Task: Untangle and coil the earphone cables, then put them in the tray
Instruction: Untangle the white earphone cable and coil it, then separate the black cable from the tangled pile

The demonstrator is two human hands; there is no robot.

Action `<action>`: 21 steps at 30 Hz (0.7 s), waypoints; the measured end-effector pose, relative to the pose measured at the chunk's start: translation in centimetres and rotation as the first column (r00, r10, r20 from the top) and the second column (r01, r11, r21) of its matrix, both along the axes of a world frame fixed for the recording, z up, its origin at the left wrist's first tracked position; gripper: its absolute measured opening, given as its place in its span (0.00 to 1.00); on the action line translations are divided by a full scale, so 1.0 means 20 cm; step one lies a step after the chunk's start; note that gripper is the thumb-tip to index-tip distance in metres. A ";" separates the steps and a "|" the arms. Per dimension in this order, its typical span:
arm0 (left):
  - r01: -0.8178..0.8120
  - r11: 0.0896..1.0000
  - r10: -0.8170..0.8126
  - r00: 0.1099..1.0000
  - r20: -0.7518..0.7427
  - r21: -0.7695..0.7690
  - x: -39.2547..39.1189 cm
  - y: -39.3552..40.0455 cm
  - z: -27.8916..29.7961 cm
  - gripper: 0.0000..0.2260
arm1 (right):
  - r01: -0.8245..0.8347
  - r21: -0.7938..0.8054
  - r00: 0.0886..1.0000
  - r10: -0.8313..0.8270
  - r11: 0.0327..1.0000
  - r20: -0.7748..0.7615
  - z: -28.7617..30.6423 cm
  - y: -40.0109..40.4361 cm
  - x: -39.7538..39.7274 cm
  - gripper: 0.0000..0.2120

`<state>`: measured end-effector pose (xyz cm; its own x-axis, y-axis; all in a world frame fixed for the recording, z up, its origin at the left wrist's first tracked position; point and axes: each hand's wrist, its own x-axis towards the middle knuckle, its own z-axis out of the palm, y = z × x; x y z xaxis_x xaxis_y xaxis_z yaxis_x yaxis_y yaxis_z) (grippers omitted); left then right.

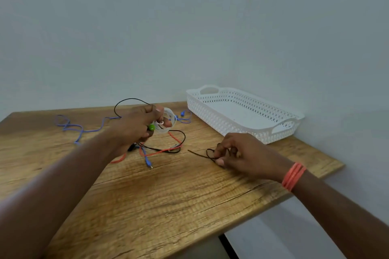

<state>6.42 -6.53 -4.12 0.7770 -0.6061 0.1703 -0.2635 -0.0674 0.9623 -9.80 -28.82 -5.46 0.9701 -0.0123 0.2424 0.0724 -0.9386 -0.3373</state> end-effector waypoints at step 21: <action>-0.089 0.982 0.068 0.989 -0.128 -0.164 0.06 0.03 0.00 0.15 | -0.289 0.845 0.947 0.261 0.450 0.185 0.27 0.38 0.51 0.06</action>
<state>7.71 -5.86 -4.17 0.8420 -0.5131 0.1668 -0.1447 0.0830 0.9860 0.31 -21.31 0.04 0.9559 0.0406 0.2908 0.2935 -0.1152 -0.9490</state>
